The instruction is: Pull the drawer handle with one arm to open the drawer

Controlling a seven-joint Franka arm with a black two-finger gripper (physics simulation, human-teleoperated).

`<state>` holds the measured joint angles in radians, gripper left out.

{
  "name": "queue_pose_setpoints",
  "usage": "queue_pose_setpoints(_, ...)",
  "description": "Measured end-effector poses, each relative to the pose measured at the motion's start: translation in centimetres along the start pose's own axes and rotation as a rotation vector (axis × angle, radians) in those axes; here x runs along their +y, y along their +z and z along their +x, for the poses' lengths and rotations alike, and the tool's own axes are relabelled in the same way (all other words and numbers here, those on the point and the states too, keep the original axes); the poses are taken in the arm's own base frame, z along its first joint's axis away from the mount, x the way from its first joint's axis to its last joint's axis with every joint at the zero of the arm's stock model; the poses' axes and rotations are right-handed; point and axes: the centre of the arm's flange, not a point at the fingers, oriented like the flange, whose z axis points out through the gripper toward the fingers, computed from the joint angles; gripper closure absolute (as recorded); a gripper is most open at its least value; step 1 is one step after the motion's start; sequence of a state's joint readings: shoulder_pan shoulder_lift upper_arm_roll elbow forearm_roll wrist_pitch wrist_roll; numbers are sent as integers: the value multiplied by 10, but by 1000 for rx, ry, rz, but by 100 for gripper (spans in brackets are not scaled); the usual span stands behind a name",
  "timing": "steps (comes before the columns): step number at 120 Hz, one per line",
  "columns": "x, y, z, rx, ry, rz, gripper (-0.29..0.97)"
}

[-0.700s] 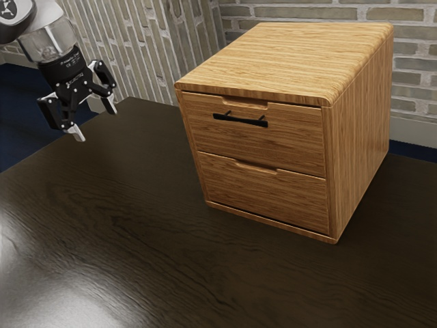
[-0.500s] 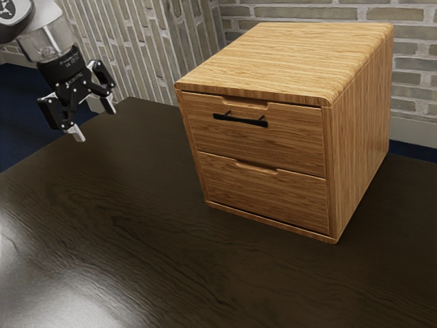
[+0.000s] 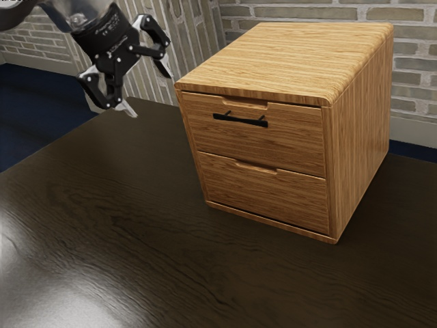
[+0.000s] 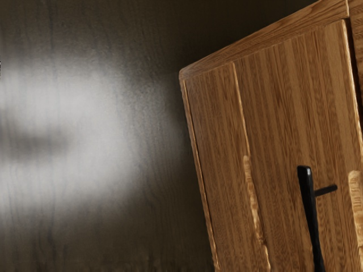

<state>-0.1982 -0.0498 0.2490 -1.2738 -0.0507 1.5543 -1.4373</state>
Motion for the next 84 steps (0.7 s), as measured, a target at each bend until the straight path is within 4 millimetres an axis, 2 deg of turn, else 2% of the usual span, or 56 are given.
queue_pose_setpoints(3,-9,-8,-16,-10,31,-11,3)
queue_pose_setpoints(5,-19,-12,-19,-12,37,-15,3)
queue_pose_setpoints(13,-71,-13,22,16,-39,-19,3)
queue_pose_setpoints(19,-91,-12,33,35,-66,-34,4)
queue_pose_setpoints(31,-131,-25,10,114,-65,-105,4)
queue_pose_setpoints(36,-147,-17,7,131,-73,-117,4)
queue_pose_setpoints(42,-164,5,13,129,-94,-118,4)
queue_pose_setpoints(52,-174,22,19,127,-113,-140,4)
queue_pose_setpoints(65,-174,18,17,125,-109,-196,4)
queue_pose_setpoints(75,-172,15,5,105,-86,-230,4)
queue_pose_setpoints(84,-160,19,-2,89,-73,-248,4)
